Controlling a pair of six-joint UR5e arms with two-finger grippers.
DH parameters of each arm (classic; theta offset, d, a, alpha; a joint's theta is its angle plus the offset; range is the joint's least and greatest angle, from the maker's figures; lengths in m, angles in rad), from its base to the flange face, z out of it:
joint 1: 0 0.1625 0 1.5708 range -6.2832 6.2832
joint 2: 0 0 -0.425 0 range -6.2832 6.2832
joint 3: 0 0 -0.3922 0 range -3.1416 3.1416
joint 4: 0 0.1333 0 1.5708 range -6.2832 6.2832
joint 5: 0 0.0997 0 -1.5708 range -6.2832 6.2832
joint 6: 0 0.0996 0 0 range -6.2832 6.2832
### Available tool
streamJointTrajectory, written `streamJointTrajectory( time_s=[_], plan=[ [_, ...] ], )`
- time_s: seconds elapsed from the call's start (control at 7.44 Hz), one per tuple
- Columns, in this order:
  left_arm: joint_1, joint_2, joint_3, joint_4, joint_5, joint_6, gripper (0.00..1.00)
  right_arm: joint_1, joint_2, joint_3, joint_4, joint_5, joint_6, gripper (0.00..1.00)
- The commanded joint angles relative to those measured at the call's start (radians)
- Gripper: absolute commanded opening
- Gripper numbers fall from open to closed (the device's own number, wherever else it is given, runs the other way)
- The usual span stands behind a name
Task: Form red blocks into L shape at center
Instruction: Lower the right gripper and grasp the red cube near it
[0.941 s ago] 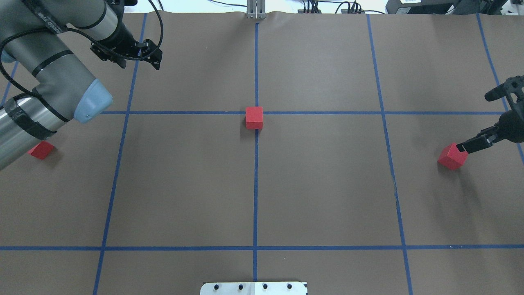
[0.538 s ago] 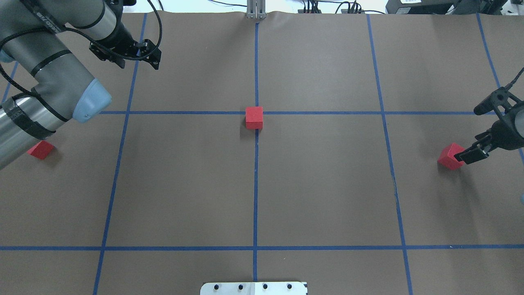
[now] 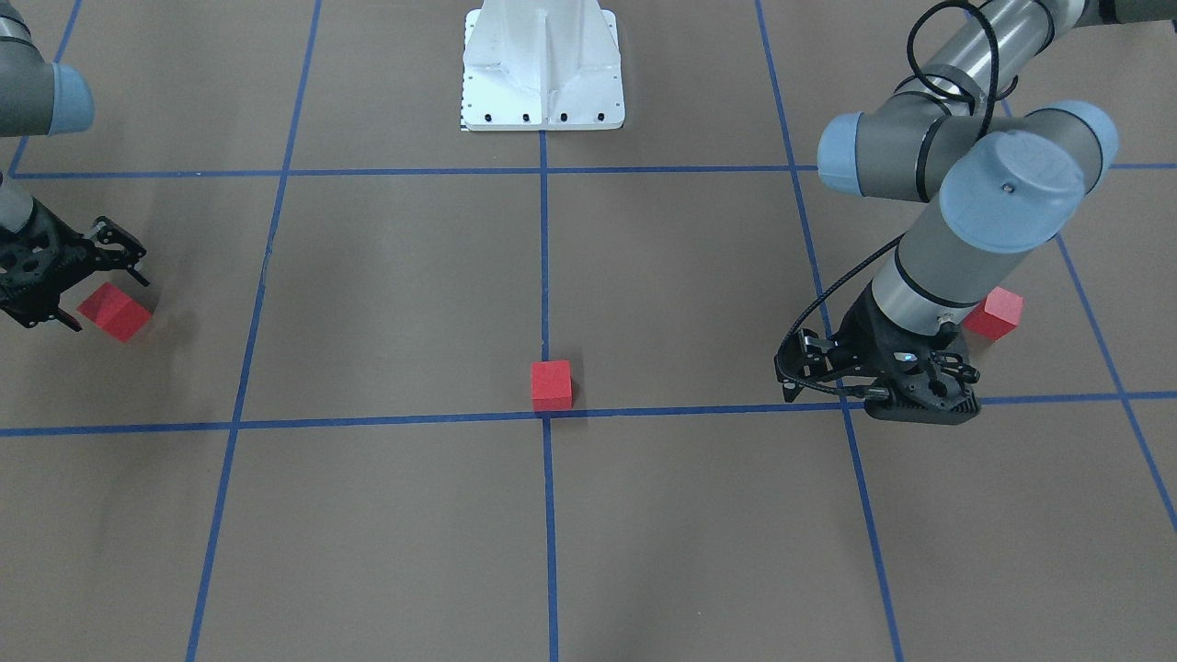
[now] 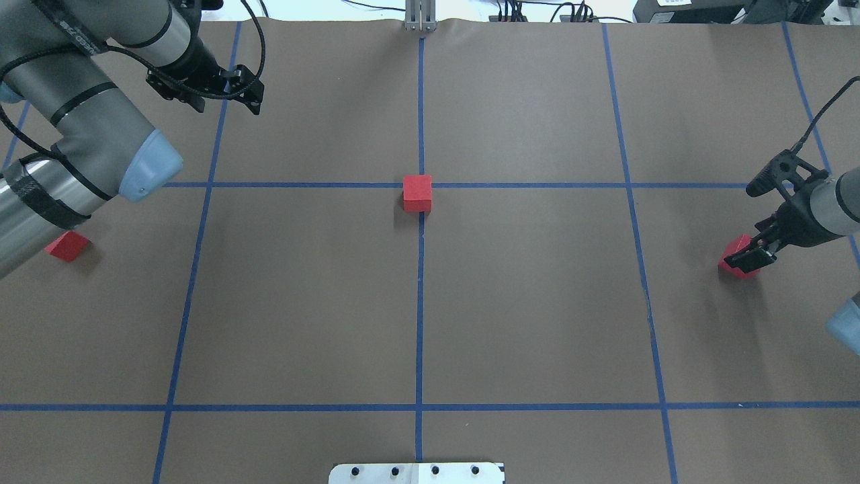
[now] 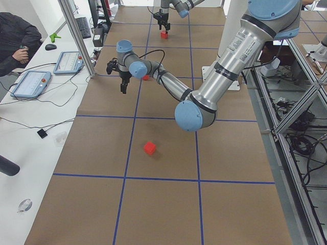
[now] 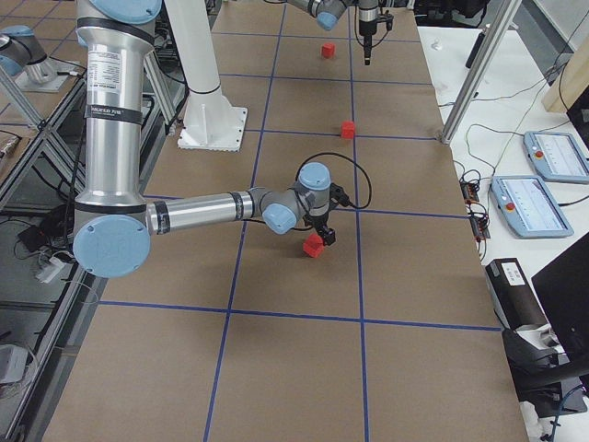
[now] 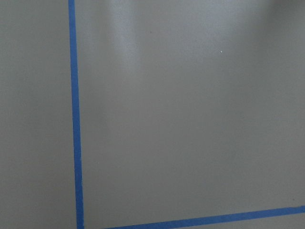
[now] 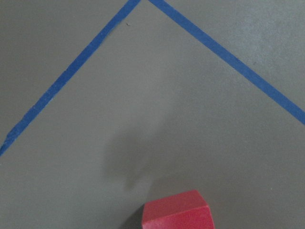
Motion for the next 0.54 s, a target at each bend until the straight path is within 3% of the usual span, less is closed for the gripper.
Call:
streamJointTrajectory(
  time_s=[0.0,0.4],
  plan=[
    [0.003,0.006,0.000,-0.001,0.002,-0.001,0.99,-0.003,0.010,-0.029,-0.001,-0.003,-0.029,1.00],
    [0.003,0.007,-0.001,-0.001,0.004,-0.004,1.00,-0.003,0.005,-0.043,-0.002,-0.003,-0.038,1.00]
  ],
)
